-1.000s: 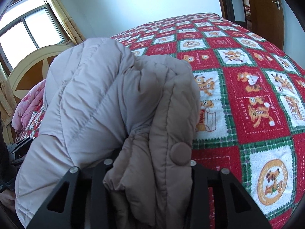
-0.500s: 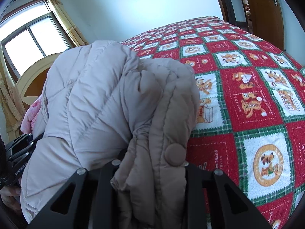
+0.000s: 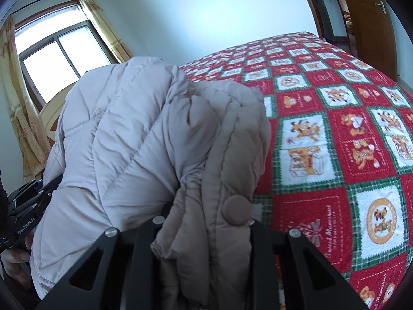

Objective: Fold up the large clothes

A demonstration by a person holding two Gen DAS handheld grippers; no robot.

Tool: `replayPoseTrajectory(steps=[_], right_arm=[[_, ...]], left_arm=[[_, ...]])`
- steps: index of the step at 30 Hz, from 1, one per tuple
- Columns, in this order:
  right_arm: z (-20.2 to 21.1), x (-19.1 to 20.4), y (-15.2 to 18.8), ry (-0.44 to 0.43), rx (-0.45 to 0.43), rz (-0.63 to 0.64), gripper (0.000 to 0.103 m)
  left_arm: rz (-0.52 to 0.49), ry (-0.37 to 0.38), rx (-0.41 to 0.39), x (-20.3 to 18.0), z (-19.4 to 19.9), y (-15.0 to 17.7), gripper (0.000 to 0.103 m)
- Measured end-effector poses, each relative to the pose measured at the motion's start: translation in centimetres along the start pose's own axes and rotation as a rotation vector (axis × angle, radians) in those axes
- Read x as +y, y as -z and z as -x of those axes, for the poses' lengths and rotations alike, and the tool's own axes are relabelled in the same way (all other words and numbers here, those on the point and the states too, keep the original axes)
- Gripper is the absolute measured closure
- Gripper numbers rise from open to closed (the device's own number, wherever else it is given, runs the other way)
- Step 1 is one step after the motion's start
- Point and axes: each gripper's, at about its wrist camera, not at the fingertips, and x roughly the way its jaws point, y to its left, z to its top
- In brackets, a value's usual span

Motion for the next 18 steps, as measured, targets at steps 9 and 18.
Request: replayPoseTrajectory(steps=[9, 18], right_arm=[[-0.9, 3.9, -0.7, -0.043, -0.002, 0.043, 0.078], [-3.6, 8.1, -1.0, -0.083, 0.029, 0.100, 0.078]], left_arm=[[0.045, -0.044, -0.018, 3.8, 2.4, 1.1, 0.078], [0.104, -0.092, -0.012, 8.7, 4.0, 3.3, 0.078]])
